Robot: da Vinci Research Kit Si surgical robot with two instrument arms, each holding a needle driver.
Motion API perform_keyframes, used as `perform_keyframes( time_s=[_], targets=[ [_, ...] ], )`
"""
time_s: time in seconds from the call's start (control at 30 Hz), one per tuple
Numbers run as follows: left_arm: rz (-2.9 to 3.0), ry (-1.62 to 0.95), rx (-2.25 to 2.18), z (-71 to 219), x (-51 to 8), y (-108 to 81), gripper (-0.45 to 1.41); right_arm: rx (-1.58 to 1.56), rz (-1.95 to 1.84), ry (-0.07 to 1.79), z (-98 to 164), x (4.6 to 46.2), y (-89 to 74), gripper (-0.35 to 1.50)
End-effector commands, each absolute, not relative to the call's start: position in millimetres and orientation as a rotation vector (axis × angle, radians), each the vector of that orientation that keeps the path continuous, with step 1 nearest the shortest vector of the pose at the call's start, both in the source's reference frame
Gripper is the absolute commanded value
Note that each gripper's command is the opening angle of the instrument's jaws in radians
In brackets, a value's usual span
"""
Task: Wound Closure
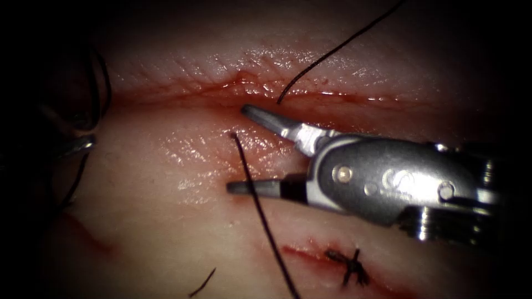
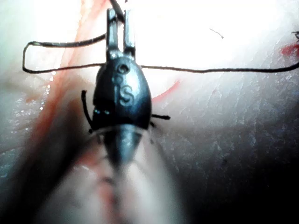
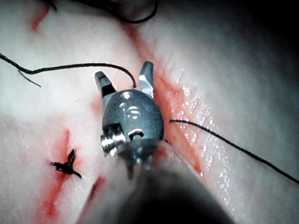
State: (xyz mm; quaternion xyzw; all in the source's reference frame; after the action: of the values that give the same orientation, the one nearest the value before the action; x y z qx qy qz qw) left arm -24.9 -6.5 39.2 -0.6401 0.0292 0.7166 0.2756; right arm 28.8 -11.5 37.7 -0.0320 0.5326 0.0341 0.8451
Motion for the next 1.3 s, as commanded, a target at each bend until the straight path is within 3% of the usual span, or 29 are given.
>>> perform_keyframes(
  time_s=[0.03,0.1,0.17,0.2,0.23,0.27,0.3,0.83,1.3],
  targets=[
    [1.925,0.078,-1.721,39.9,-25.5,-6.6,-0.45,-0.067,0.078,1.124,38.7,30.0,-11.2,1.36],
    [1.928,0.075,-1.72,39.9,-25.5,-6.6,-0.45,-0.069,0.088,1.112,40.3,30.6,-11.3,1.26],
    [1.928,0.075,-1.72,39.9,-25.4,-6.6,-0.45,-0.066,0.095,1.11,40.8,30.6,-11.4,1.03],
    [1.928,0.075,-1.72,39.8,-25.3,-6.6,-0.45,-0.056,0.086,1.101,41.0,30.2,-11.4,0.47],
    [1.928,0.075,-1.72,39.8,-25.3,-6.6,-0.45,-0.056,0.086,1.101,41.0,30.2,-11.4,0.47],
    [1.928,0.075,-1.719,39.8,-25.3,-6.7,-0.45,-0.046,0.077,1.091,40.9,29.9,-11.5,0.0],
    [1.928,0.075,-1.719,39.8,-25.3,-6.7,-0.45,-0.033,0.068,1.081,40.8,29.5,-11.6,-0.35],
    [1.928,0.076,-1.724,40.0,-25.6,-6.8,-0.45,-0.012,0.025,1.173,32.2,26.7,-15.5,-0.35],
    [1.929,0.08,-1.724,40.1,-25.8,-6.9,-0.45,0.031,-0.132,1.207,24.3,28.6,-24.6,-0.35]
  ],
)
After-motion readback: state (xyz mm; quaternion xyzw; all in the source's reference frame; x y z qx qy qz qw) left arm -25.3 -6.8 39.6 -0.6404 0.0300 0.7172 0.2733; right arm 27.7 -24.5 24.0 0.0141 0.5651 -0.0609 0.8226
